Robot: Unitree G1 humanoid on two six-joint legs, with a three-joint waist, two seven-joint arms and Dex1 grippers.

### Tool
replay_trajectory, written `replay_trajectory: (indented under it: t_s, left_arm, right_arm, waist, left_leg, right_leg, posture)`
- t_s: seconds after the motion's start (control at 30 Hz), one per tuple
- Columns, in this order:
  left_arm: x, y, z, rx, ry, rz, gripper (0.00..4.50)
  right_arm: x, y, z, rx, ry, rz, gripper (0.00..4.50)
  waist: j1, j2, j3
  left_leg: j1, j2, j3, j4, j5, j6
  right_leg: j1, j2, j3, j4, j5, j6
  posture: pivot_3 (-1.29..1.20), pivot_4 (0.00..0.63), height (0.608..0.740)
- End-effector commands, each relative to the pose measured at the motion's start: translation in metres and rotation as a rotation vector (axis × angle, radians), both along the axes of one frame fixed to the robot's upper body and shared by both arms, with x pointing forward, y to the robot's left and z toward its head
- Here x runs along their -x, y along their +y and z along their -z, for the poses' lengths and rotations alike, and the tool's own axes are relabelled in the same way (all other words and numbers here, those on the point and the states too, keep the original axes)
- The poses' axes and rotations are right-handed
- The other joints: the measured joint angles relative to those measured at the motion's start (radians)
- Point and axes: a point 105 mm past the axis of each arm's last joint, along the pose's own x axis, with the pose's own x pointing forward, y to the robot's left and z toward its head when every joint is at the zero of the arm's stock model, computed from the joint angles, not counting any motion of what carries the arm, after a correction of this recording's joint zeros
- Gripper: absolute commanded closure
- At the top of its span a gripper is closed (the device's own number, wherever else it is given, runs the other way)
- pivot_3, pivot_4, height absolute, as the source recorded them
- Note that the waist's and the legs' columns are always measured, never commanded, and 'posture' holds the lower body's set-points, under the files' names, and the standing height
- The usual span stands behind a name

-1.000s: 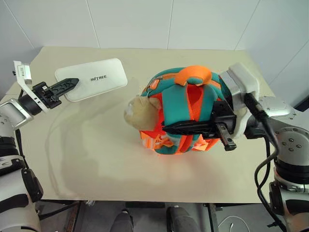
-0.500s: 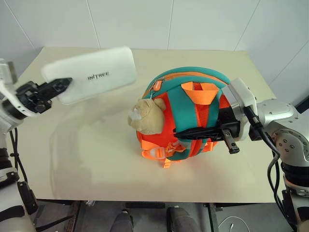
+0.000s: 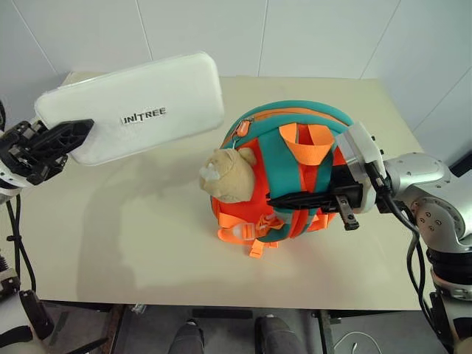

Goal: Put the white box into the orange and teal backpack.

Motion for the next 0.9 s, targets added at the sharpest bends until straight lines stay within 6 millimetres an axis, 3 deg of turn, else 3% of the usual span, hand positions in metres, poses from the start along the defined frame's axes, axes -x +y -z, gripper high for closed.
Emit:
replay_trajectory:
  t_s: [0.03,0.2,0.37,0.67,0.9]
  left_arm:
    - [0.006,-0.02,-0.001,-0.045,-0.005,0.069,3.18]
    - [-0.004,-0.032,0.01,-0.131,0.036,0.058,3.18]
    - [-0.01,-0.032,0.012,-0.173,0.037,0.037,3.18]
    - [-0.013,-0.031,0.027,-0.398,0.043,0.076,3.18]
    - [-0.04,-0.042,0.024,-0.558,0.039,-0.019,3.18]
  right_arm:
    - [0.002,0.0,-0.004,-0.016,-0.028,-0.009,4.5]
    - [0.001,-0.001,-0.003,-0.011,-0.032,-0.002,4.5]
    - [-0.001,-0.003,-0.002,-0.008,-0.036,0.008,4.5]
    - [-0.005,-0.003,0.0,-0.003,-0.04,0.019,4.5]
    - [-0.008,0.0,0.001,-0.004,-0.044,0.016,4.5]
  waist:
    - [0.0,0.0,0.0]
    - [0.0,0.0,0.0]
    - [0.001,0.0,0.0]
    - [0.0,0.0,0.0]
    - [0.002,0.0,0.0]
  left_leg:
    - [0.0,0.0,0.0,0.0,0.0,0.0]
    - [0.0,0.0,0.0,0.001,0.0,0.0]
    - [0.0,0.0,0.0,0.002,0.0,0.0]
    - [0.0,0.0,0.0,0.002,0.0,0.0]
    - [0.0,0.0,0.0,0.002,0.0,0.0]
  right_leg:
    - [0.0,0.0,0.0,0.0,0.0,0.0]
    - [0.0,0.0,0.0,0.0,0.0,0.0]
    - [0.001,0.0,0.0,0.0,0.0,0.0]
    - [0.001,0.0,0.0,0.0,0.0,0.0]
    - [0.001,0.001,0.0,0.0,0.0,0.0]
  posture:
    - [0.0,0.15,0.74]
    - [0.0,0.15,0.74]
    - [0.0,0.15,0.74]
    - [0.0,0.15,0.74]
    - [0.0,0.15,0.74]
